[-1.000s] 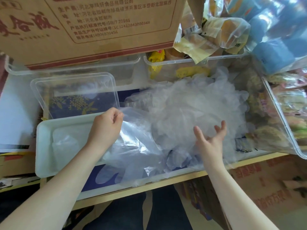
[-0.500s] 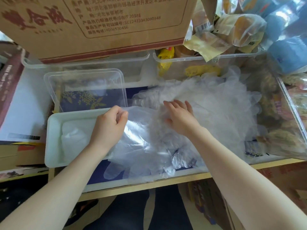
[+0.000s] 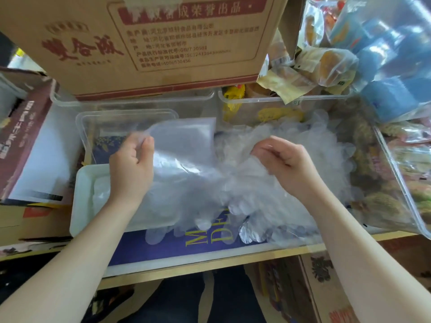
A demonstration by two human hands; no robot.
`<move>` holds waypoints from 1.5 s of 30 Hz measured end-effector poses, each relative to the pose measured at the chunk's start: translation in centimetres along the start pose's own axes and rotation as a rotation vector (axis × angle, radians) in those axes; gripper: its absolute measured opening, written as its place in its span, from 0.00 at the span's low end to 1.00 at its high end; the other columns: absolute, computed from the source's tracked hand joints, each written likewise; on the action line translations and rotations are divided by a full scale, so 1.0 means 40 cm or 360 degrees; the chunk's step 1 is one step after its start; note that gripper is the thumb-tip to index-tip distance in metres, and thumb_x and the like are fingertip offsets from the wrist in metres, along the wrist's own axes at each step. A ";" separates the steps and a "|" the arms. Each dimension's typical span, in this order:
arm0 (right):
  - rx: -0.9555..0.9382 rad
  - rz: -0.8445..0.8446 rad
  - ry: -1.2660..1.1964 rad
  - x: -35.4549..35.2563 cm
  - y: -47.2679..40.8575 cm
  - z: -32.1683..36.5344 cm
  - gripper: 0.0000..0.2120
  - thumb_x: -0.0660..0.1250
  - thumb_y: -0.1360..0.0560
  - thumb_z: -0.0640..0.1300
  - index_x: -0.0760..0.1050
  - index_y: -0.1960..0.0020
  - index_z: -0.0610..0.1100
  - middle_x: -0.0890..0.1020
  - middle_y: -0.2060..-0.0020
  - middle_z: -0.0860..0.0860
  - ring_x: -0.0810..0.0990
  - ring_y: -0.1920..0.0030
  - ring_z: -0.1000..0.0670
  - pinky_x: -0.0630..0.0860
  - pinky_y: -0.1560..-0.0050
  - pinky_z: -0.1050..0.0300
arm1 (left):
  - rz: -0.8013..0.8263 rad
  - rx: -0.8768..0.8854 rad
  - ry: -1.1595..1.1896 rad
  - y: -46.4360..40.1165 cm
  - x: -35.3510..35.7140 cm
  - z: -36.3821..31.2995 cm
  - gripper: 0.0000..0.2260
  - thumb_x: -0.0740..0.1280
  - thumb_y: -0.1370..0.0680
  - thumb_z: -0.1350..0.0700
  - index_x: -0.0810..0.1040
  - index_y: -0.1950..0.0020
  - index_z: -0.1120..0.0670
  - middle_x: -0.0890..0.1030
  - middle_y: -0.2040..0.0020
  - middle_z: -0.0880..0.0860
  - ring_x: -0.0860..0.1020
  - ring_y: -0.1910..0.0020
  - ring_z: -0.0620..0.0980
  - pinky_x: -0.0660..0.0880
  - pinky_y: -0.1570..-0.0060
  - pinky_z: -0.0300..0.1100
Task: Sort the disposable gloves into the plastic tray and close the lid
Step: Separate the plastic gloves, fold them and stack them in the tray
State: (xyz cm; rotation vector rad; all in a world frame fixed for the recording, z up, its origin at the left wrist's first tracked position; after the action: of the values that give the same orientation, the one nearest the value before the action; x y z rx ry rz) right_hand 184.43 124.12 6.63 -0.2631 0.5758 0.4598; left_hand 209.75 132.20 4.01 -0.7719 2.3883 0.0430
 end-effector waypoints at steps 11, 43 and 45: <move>0.0450 -0.0502 -0.0781 0.006 -0.004 0.197 0.09 0.69 0.29 0.47 0.77 0.65 0.44 0.75 0.66 0.50 0.73 0.63 0.51 0.70 0.63 0.57 | 0.0340 -0.0159 0.0761 -0.012 0.024 -0.161 0.09 0.58 0.19 0.50 0.74 0.57 0.43 0.76 0.63 0.46 0.74 0.63 0.42 0.71 0.57 0.37; 0.0685 -0.1114 -0.0390 0.017 0.007 0.125 0.10 0.63 0.23 0.41 0.69 0.63 0.48 0.73 0.70 0.51 0.68 0.76 0.59 0.67 0.72 0.64 | 0.1193 0.0217 0.0016 0.048 0.001 -0.142 0.10 0.64 0.23 0.45 0.71 0.58 0.49 0.75 0.73 0.46 0.71 0.74 0.43 0.68 0.70 0.37; 0.0686 -0.1149 -0.0525 0.020 0.009 0.127 0.07 0.64 0.23 0.41 0.70 0.59 0.49 0.75 0.69 0.50 0.69 0.75 0.58 0.68 0.72 0.63 | 0.1231 0.0194 0.0046 0.047 0.010 -0.134 0.04 0.65 0.23 0.49 0.74 0.53 0.49 0.82 0.61 0.50 0.80 0.61 0.48 0.74 0.58 0.45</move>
State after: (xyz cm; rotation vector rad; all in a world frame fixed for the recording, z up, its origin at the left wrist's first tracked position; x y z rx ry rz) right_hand 187.19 126.53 10.26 0.0302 0.2155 -0.3199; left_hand 205.51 132.43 7.81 0.2378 2.5440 0.1984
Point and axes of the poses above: each hand's wrist, its own y-axis away from the middle knuckle, its own x-axis out of the palm, z = x × y, the point moved 1 cm from there along -y, towards the middle knuckle
